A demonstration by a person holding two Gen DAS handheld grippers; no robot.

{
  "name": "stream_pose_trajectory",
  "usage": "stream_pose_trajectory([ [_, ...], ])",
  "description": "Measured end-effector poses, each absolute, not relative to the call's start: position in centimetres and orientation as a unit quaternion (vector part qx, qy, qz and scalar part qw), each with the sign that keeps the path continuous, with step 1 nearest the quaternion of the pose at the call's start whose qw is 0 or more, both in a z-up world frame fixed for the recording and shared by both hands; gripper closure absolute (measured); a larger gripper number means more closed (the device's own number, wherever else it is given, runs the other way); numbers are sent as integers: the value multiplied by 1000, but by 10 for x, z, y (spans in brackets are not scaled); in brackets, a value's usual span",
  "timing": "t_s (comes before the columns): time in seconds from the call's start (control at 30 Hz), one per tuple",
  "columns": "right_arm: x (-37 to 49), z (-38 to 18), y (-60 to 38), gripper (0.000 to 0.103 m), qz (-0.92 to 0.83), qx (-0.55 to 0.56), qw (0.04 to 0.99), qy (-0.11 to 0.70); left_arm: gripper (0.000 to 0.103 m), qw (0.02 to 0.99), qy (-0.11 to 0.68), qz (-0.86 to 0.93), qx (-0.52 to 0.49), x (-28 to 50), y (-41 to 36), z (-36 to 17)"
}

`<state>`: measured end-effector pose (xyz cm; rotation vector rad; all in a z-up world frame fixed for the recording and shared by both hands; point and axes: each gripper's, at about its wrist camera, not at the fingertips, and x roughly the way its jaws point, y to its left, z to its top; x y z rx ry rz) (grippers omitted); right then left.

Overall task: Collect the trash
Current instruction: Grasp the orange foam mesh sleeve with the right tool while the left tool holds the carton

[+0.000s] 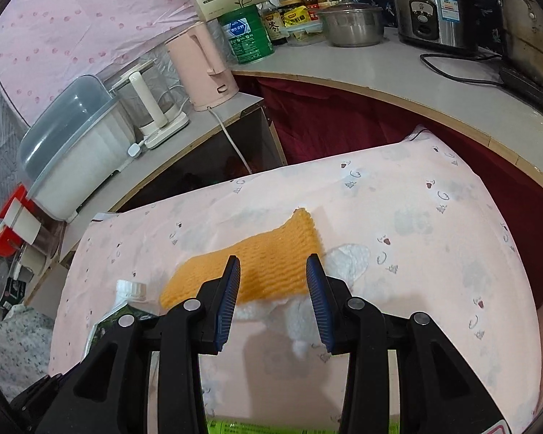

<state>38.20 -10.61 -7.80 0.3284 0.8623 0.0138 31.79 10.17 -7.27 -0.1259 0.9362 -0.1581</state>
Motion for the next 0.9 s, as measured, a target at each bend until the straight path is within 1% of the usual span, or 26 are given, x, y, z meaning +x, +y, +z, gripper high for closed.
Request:
stream_pose_trajectory([
  [0.27,409,-97,-106,66,4,163,883,440,82,888,450,-73,-64,324,105,-75],
  [0.33,408,-100,-103,68,8,159,881,445,82,887,451,-73,-64,324,105,-75],
  [0.43,404,-104,-99,72,12,148,879,452,82,885,454,-72,-66,322,105,-77],
  [0.67,373,-109,-95,72,17,144,876,460,82,881,463,-71,-71,300,103,-82],
  [0.77,360,-111,-93,74,20,134,873,468,83,878,467,-72,-72,287,102,-84],
  [0.8,356,-111,-92,79,21,131,872,470,83,878,468,-72,-71,283,102,-84],
  [0.83,353,-113,-91,99,27,131,870,475,83,877,469,-72,-72,278,102,-84],
  [0.9,345,-117,-89,102,33,135,861,489,83,876,471,-71,-74,271,102,-84],
])
